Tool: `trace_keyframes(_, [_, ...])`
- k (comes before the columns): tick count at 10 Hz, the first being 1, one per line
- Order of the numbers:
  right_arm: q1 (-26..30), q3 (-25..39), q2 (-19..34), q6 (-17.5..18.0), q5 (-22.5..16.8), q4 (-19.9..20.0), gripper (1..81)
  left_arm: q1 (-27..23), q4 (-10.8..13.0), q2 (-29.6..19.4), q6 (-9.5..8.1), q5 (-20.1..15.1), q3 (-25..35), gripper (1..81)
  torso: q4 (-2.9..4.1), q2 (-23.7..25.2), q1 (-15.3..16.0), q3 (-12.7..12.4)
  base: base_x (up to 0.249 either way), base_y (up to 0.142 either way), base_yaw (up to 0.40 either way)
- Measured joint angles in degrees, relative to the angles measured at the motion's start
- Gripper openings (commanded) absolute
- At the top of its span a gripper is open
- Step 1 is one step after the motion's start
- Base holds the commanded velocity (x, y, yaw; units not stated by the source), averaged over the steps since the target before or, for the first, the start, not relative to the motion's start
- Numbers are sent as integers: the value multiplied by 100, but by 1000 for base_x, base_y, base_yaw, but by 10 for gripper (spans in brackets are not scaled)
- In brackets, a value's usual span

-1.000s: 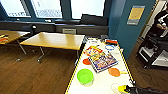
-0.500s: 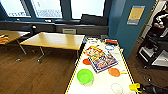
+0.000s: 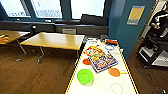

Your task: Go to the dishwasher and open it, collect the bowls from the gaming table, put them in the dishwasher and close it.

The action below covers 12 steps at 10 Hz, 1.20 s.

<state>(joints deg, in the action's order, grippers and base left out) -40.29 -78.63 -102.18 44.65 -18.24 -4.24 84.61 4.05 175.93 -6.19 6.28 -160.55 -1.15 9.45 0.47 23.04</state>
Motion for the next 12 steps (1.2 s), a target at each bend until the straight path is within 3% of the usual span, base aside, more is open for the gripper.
trace_keyframes(2, [-616,99,61,-11,35,-143,10,2,2,-5,2,2,0,811,0,0,-2,0,0,0,0])
trace_keyframes(4, [-1453,95,87,-28,347,-416,10,0,6,-5,5,13,0,811,0,0,-2,0,0,0,0])
trace_keyframes(9, [-3316,-533,-324,-141,1876,-1042,10,0,11,11,13,17,0,811,0,0,-2,0,0,0,0])
trace_keyframes(11, [-3866,-666,-534,-419,2458,-1100,10,-2,11,11,13,16,0,811,0,0,-2,0,0,0,0])
trace_keyframes(12, [-4096,-769,-675,-786,2611,-1014,10,-22,11,12,16,16,0,811,0,0,-2,0,0,0,0])
